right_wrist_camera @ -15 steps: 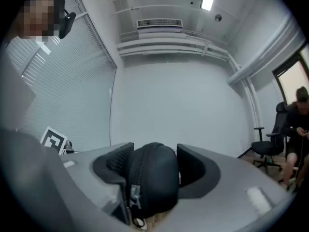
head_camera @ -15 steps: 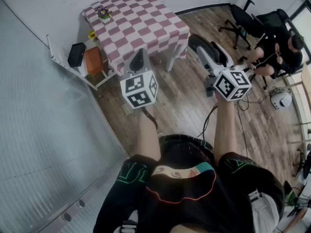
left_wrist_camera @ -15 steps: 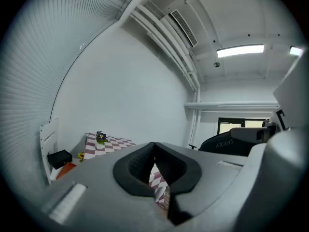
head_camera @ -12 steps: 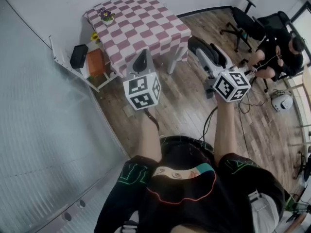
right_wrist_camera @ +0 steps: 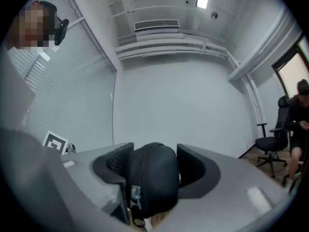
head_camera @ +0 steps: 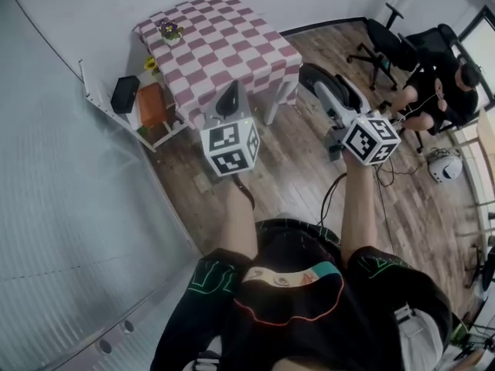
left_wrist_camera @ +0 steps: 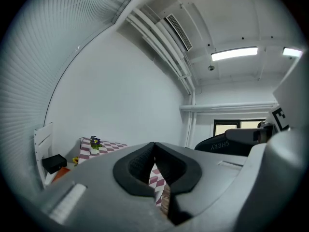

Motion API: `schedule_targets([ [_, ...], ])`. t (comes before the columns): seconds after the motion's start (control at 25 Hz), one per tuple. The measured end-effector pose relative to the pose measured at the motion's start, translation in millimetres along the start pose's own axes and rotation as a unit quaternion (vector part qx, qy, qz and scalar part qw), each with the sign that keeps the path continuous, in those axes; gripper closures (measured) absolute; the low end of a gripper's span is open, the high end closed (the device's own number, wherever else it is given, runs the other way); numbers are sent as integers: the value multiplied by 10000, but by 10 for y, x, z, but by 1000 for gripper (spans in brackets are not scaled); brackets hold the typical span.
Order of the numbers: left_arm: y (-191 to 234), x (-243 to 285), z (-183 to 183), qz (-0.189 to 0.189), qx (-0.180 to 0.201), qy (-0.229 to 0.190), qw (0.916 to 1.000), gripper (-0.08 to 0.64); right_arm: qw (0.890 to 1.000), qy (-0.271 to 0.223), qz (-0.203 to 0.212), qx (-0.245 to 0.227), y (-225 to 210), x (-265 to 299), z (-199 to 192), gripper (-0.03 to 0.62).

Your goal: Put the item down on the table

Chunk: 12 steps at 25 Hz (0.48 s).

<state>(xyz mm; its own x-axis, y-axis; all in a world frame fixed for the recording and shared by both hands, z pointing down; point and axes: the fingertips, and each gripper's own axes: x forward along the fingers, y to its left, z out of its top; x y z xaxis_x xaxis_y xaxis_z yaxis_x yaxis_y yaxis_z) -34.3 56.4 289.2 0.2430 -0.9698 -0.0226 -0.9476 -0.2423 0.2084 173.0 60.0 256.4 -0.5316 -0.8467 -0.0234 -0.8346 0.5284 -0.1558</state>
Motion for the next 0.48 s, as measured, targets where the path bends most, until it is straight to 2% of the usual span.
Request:
schedule_targets([
  [0.24,-37,-50,-67,-61,-56,74,9999,551,9999,46,-141,75,-59,-123,-67,311],
  [0.48,-25,-96,-94,-32,-22,109,9999,551,9996,166,-186,-140,-19,-150,-104,311],
])
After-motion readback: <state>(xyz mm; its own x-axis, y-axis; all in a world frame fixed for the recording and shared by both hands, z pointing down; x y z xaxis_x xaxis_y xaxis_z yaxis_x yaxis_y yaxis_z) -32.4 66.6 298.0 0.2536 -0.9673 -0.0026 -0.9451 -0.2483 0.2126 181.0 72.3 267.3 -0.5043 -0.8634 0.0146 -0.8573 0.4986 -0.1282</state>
